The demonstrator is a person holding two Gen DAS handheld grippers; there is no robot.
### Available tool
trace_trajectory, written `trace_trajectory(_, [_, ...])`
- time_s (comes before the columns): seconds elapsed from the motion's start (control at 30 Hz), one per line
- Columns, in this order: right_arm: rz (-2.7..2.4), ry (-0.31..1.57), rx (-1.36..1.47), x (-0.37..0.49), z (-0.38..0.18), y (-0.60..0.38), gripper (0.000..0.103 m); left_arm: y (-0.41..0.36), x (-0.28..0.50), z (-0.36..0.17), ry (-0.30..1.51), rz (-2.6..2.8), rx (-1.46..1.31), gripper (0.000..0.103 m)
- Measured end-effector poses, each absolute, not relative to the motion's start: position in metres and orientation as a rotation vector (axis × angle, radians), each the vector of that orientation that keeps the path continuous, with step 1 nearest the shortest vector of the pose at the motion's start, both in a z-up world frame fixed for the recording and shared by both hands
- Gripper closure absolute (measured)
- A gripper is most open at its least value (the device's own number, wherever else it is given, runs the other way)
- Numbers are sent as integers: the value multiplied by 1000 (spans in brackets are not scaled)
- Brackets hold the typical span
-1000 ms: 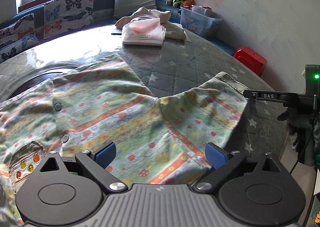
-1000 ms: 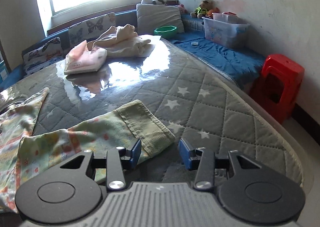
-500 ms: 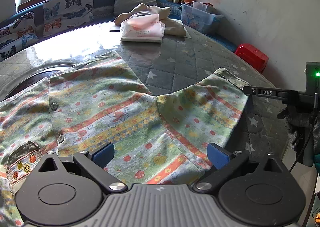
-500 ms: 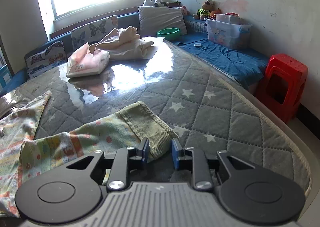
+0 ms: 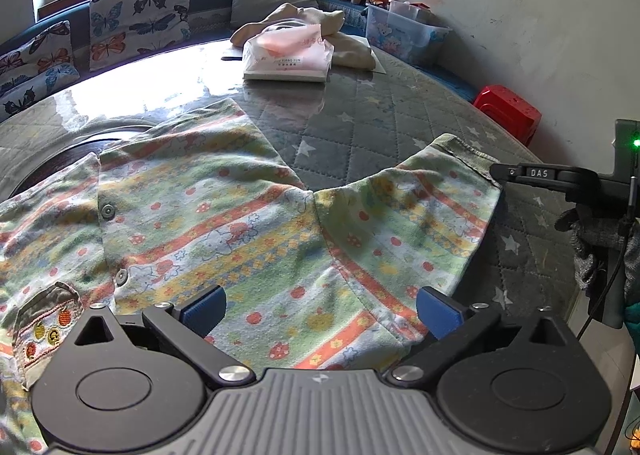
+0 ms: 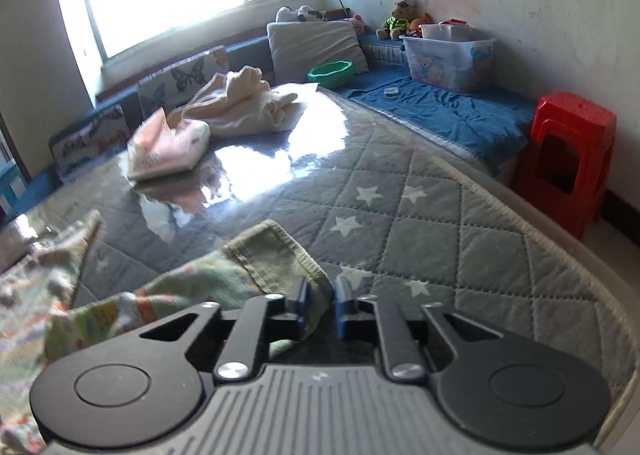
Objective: Fold clothes
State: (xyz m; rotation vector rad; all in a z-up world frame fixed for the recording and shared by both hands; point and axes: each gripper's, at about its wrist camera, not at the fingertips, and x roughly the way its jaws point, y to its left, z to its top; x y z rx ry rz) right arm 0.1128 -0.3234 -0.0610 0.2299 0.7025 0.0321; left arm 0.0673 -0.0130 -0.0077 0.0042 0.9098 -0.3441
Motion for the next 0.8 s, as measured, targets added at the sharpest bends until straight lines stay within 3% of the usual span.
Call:
trace_trajectory(0.33, [171, 605, 301, 95, -21, -309, 95, 2, 65, -4, 889, -320, -28, 0])
trace_trajectory(0.8, [623, 603, 205, 77, 36, -175, 95, 54, 46, -2, 845, -281, -147, 4])
